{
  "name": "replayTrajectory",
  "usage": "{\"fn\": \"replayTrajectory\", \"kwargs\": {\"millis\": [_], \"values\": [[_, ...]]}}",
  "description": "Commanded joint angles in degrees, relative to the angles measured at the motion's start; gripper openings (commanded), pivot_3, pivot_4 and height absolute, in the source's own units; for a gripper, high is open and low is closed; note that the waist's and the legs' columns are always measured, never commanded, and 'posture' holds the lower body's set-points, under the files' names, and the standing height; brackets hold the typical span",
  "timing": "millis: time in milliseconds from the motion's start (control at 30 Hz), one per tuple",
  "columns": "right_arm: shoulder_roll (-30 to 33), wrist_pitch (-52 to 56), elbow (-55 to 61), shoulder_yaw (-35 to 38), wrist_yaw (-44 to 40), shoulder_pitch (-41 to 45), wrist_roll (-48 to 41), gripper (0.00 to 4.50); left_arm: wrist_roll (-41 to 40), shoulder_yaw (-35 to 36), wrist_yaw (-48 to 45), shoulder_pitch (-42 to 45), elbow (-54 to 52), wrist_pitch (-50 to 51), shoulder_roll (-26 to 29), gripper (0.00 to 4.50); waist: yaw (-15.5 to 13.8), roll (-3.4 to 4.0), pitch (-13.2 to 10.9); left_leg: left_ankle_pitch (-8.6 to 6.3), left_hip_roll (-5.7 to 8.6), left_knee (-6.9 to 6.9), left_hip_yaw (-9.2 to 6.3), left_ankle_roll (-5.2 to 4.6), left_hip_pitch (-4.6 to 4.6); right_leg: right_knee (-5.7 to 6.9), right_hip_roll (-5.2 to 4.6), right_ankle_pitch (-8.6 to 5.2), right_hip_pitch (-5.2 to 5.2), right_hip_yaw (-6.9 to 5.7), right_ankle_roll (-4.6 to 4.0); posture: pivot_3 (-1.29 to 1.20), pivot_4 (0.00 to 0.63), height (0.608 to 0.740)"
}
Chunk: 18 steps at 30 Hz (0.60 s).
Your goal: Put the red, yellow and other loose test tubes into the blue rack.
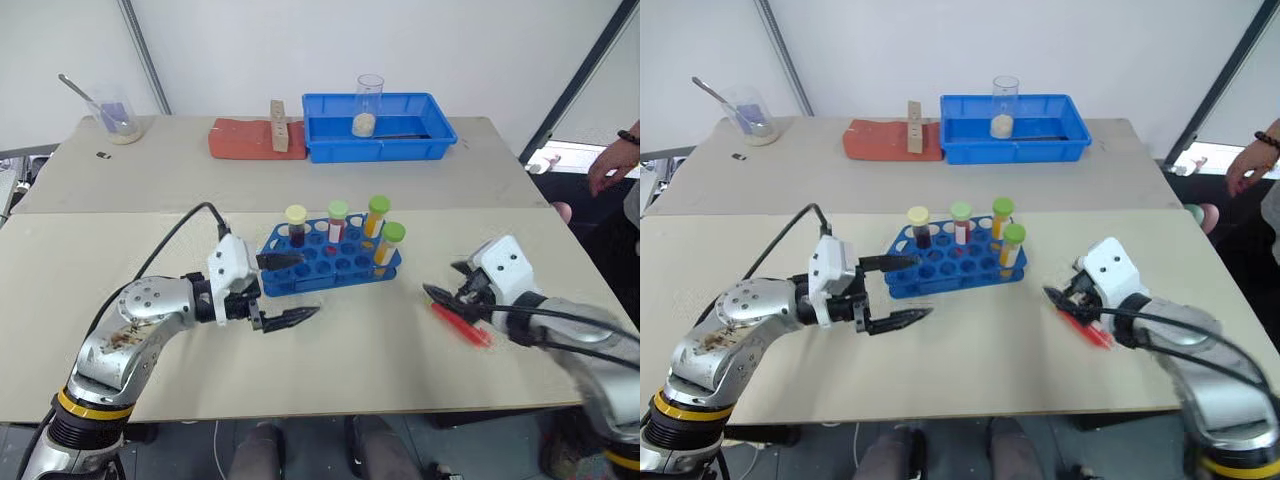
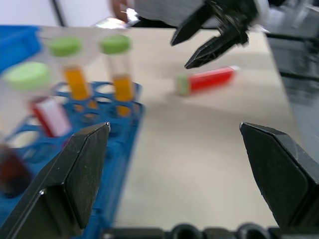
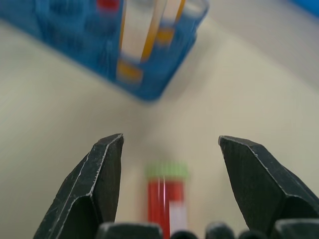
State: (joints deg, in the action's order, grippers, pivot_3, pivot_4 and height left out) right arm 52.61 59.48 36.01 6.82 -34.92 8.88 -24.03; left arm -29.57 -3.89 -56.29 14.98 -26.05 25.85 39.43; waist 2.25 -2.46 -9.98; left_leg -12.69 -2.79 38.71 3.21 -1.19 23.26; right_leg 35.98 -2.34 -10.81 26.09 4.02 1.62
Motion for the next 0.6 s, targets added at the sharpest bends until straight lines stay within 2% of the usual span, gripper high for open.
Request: {"fn": "replayTrajectory", "kwargs": {"millis": [33,233,533,600], "values": [[4.28,7.16,-0.75,-2.52,-3.68,3.7,-3.11,3.39,-0.34,-0.76,-1.35,-0.19,-3.07,-1.58,0.16,4.5,0.0,-0.02,-0.01,0.0,-0.01,0.0,-0.03,0.0,0.0,-0.01,0.01,-0.01,-0.02,-0.03,0.0,0.0,0.15,0.74],[6.05,8.96,-11.67,-13.46,-6.39,12.25,-0.36,3.39,1.03,-2.58,-1.8,-0.69,-3.36,-3.21,-0.49,4.5,0.07,-0.03,-0.01,0.0,0.03,0.01,0.0,-0.01,0.09,-0.13,-0.01,0.03,0.01,0.02,0.09,0.0,0.15,0.74],[7.3,3.24,-24.65,-26.56,-14.2,21.98,6.16,3.39,2.01,-3.61,-0.07,-0.86,-3.88,-3.46,-2.01,4.5,-0.03,-0.03,-0.02,0.0,0.04,0.02,-0.02,-0.01,0.14,-0.15,-0.01,0.05,0.03,0.0,0.12,0.0,0.15,0.74],[7.26,2.31,-26.45,-28.33,-15.92,23.66,7.36,2.8,2.25,-3.99,0.24,-0.96,-4.01,-3.48,-2.43,4.5,-0.01,-0.03,-0.01,0.0,0.04,0.02,-0.01,-0.01,0.13,-0.14,-0.01,0.07,0.02,0.01,0.16,0.0,0.15,0.74]]}}
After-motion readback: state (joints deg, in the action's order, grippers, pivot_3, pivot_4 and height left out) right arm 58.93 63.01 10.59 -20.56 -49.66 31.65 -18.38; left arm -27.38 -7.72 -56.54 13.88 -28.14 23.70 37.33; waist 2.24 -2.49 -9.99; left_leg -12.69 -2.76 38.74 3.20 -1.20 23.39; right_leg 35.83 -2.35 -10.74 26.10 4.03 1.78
